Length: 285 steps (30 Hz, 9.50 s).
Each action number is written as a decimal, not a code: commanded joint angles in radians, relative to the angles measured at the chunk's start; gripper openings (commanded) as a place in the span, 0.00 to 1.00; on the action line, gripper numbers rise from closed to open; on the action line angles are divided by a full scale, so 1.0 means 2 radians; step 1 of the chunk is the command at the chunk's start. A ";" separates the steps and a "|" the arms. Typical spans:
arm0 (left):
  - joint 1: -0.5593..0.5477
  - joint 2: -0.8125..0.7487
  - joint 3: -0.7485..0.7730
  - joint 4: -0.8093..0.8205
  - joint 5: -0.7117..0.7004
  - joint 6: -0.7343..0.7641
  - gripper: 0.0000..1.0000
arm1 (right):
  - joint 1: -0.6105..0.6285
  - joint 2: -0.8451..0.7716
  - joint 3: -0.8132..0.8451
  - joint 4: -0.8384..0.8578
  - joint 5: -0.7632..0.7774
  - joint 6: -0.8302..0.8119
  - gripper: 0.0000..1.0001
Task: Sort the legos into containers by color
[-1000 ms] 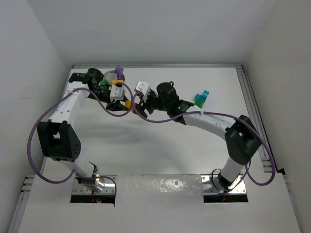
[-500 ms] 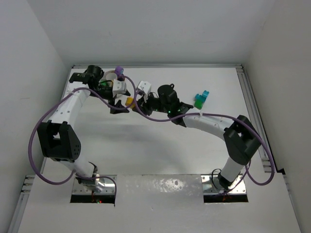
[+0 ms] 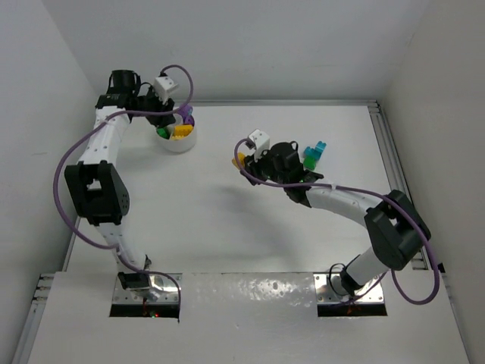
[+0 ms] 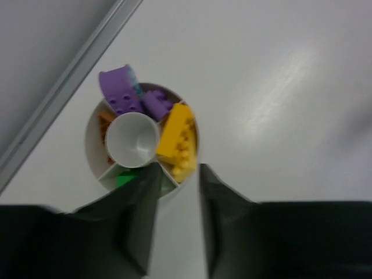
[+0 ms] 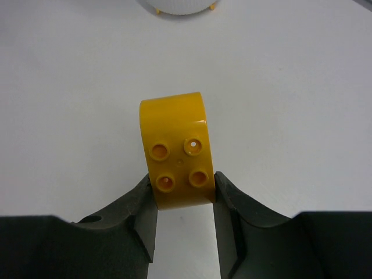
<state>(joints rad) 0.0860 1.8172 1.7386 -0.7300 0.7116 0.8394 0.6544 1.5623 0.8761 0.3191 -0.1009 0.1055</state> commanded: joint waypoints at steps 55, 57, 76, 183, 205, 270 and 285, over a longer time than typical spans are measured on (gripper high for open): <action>-0.031 0.115 0.050 -0.002 -0.115 0.001 0.16 | 0.006 -0.035 -0.017 -0.051 0.000 0.044 0.00; -0.031 0.113 0.055 0.001 -0.104 -0.005 0.14 | 0.006 -0.036 -0.017 -0.053 -0.001 0.044 0.00; -0.031 0.107 0.061 0.025 -0.100 -0.029 0.23 | 0.006 -0.039 -0.014 -0.067 -0.001 0.046 0.00; -0.101 0.174 0.103 0.044 -0.302 -0.132 0.21 | 0.006 -0.046 -0.020 -0.097 -0.009 0.050 0.00; -0.101 0.121 0.103 0.070 -0.291 -0.128 0.00 | 0.006 -0.049 -0.021 -0.104 -0.006 0.050 0.00; -0.044 -0.182 -0.272 0.427 0.106 -0.261 0.00 | 0.006 0.083 0.009 -0.226 0.167 0.128 0.76; -0.061 -0.211 -0.263 0.366 0.291 -0.211 0.00 | -0.022 -0.110 -0.005 0.162 -0.089 0.173 0.70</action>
<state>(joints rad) -0.0170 1.4555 1.1942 0.0357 1.1622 0.3523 0.6144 1.2358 0.8093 0.4213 -0.1352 0.3702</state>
